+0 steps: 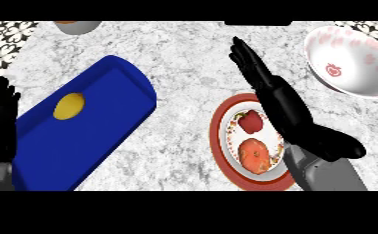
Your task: Pick the bell pepper from the plate and place it in the bowl
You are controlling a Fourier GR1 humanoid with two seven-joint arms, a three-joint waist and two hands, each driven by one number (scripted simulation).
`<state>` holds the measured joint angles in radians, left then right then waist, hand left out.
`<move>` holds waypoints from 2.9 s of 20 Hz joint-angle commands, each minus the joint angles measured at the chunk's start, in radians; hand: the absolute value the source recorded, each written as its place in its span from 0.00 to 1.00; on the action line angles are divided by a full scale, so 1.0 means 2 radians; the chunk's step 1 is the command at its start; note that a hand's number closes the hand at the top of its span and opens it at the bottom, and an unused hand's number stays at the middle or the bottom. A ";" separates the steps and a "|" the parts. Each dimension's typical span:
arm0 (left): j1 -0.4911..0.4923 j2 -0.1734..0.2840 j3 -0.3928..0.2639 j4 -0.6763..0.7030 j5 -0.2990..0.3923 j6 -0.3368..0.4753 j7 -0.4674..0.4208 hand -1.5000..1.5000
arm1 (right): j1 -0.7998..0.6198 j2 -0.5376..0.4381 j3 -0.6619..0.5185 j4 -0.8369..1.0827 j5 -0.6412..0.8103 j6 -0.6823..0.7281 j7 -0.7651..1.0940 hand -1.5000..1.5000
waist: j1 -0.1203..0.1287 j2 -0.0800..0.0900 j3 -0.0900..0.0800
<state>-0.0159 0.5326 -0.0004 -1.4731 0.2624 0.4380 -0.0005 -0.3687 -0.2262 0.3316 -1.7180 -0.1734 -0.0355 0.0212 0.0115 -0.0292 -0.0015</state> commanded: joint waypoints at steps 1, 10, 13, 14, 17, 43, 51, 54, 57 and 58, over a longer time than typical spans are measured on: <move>-0.004 -0.018 -0.016 -0.008 0.000 -0.035 -0.027 0.50 | 0.016 -0.008 -0.025 0.024 -0.003 0.025 -0.049 1.00 | -0.005 0.015 0.001; -0.055 -0.051 -0.173 -0.082 0.022 -0.183 0.001 0.50 | 0.094 -0.043 -0.078 0.126 0.043 -0.006 -0.156 0.00 | -0.009 0.018 0.002; -0.094 -0.091 -0.197 -0.047 -0.009 -0.165 0.016 0.50 | 0.066 -0.019 -0.067 0.208 0.080 -0.001 -0.257 0.00 | -0.005 0.018 0.001; -0.071 -0.098 -0.208 -0.038 -0.015 -0.174 -0.019 0.50 | 0.034 -0.030 -0.063 0.229 0.114 -0.015 -0.244 0.00 | -0.001 0.018 0.001; -0.074 -0.093 -0.206 -0.054 -0.017 -0.169 0.004 0.50 | 0.011 -0.089 -0.051 0.215 0.171 -0.014 -0.206 0.00 | -0.001 0.016 0.001; -0.074 -0.132 -0.171 -0.030 -0.051 -0.190 -0.002 0.50 | -0.084 -0.083 0.077 0.086 0.265 0.344 0.285 0.00 | -0.005 0.015 0.001; -0.072 -0.130 -0.136 -0.072 -0.047 -0.228 0.052 0.50 | -0.038 -0.088 0.044 0.033 0.337 0.342 0.246 0.00 | -0.004 0.014 0.001; -0.077 -0.139 -0.125 -0.034 -0.055 -0.242 0.015 0.50 | 0.015 -0.099 0.061 0.030 0.391 0.295 0.197 0.00 | -0.006 0.014 0.001; -0.078 -0.157 -0.125 -0.028 -0.065 -0.241 0.020 0.50 | 0.015 -0.075 0.059 0.026 0.420 0.277 0.194 0.00 | -0.006 0.015 0.001; -0.034 -0.151 -0.138 -0.082 -0.074 -0.239 0.025 0.50 | -0.007 -0.076 0.042 0.059 0.415 0.288 0.166 0.00 | -0.003 0.014 0.001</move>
<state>-0.1535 0.2391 -0.2659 -1.5598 0.1371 -0.0321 0.0407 -0.3845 -0.3968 0.4319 -1.6479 0.5922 0.5800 0.4321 0.0014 -0.0004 0.0000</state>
